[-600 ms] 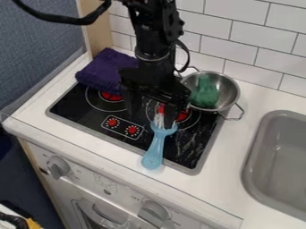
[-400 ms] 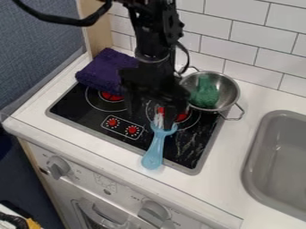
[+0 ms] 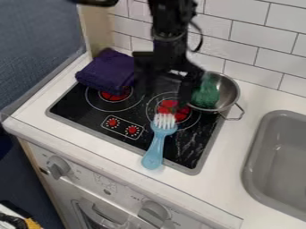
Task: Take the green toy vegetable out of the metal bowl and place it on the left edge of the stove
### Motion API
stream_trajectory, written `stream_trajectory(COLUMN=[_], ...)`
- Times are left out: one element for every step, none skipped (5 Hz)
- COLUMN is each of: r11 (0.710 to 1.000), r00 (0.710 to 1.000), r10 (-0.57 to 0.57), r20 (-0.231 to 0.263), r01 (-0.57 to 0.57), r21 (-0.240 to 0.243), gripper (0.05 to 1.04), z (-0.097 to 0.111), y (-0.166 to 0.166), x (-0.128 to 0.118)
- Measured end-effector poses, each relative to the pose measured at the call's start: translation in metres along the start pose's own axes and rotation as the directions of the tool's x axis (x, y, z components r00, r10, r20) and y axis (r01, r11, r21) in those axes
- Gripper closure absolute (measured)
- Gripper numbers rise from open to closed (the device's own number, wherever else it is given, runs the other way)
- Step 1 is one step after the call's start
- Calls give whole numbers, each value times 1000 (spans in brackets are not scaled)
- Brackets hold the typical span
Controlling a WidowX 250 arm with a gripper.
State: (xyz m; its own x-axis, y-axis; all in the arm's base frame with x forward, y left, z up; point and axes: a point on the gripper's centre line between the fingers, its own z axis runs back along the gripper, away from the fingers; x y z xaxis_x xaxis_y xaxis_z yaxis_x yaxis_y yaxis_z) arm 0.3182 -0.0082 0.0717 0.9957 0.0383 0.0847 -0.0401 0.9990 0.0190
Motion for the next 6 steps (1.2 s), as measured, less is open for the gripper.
stream_trajectory(r11=[1000, 1000, 1000, 1000, 999, 1000], r00=[999, 1000, 1000, 999, 999, 999], r10=[-8, -7, 0, -14, -27, -24], r20=[34, 14, -15, -36, -40, -31], r01=[8, 7, 0, 15, 28, 24], r21=[10, 10, 14, 13, 16, 12], gripper=[83, 83, 83, 137, 429, 676], z=[8, -7, -23, -34, -37, -36], y=[-18, -34, -37, -47, -49, -49], x=[33, 55, 61, 61, 62, 64])
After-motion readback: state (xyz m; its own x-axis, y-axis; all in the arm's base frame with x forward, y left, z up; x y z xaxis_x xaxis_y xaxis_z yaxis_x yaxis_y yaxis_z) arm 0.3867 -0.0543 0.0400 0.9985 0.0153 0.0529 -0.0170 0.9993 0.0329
